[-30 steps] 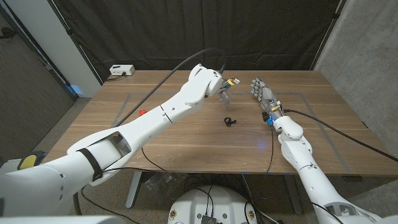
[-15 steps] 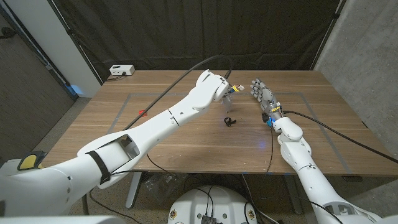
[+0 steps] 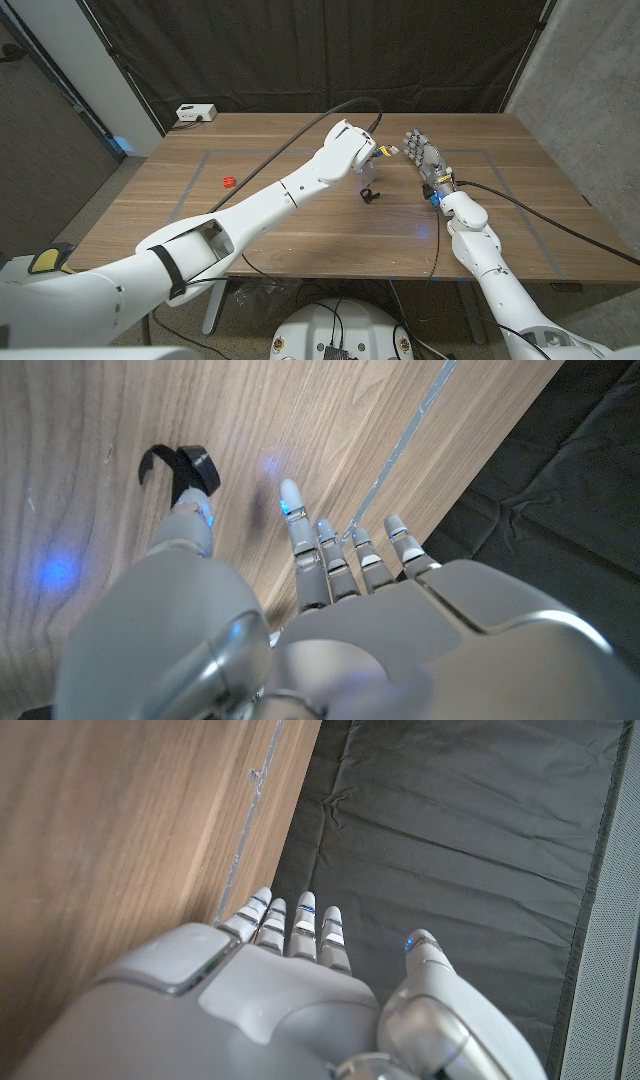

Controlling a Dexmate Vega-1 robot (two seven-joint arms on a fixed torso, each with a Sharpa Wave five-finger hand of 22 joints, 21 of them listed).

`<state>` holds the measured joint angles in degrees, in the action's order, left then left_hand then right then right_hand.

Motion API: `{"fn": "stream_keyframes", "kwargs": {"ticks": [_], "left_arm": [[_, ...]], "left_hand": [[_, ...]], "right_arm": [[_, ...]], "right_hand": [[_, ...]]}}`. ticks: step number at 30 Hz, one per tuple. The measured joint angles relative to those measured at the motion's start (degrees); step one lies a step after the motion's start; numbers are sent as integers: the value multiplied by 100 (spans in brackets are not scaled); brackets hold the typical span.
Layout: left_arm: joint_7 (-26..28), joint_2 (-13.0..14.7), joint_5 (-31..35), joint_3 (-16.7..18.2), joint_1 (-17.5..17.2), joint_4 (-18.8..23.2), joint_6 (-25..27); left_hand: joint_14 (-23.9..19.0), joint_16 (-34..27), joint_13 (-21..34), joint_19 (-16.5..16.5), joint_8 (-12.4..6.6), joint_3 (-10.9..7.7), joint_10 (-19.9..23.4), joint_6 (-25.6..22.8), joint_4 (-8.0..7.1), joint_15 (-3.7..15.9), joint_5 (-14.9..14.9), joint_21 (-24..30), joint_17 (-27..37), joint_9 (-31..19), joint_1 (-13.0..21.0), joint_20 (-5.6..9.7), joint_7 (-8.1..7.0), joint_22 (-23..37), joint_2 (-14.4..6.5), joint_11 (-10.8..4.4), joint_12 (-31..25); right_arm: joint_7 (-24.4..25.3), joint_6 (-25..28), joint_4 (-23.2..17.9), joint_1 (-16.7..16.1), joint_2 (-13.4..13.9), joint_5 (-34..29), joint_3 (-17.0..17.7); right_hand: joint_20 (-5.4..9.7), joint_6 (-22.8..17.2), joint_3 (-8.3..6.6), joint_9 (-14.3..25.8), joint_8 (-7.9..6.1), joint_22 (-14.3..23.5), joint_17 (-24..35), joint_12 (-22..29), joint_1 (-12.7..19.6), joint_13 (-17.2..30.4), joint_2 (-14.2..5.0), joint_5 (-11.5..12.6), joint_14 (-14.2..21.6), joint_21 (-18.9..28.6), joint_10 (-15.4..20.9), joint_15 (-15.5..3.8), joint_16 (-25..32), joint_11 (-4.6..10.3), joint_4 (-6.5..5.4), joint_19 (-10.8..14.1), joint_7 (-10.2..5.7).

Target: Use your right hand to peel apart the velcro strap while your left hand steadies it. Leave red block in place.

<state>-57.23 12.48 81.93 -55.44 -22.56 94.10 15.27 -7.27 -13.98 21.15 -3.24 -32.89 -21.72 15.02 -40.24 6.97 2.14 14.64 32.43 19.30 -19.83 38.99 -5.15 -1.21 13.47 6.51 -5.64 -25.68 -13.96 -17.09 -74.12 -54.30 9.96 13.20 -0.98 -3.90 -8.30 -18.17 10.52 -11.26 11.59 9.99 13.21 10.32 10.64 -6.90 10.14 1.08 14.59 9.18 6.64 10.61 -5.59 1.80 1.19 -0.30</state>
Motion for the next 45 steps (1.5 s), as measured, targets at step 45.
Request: {"fn": "stream_keyframes", "kwargs": {"ticks": [45], "left_arm": [[323,-279,888,-232,-271,-381,-97]], "left_hand": [[-112,1,53,101,-484,115,157,-71,-43,10,0,194,122,-465,112,0,-72,53,-113,-153,-166]], "right_arm": [[-282,-296,505,140,-36,126,134]], "right_hand": [[-31,-60,15,0,0,-1,0,0,-75,0,31,0,0,0,35,0,0,25,-15,31,0]]}}
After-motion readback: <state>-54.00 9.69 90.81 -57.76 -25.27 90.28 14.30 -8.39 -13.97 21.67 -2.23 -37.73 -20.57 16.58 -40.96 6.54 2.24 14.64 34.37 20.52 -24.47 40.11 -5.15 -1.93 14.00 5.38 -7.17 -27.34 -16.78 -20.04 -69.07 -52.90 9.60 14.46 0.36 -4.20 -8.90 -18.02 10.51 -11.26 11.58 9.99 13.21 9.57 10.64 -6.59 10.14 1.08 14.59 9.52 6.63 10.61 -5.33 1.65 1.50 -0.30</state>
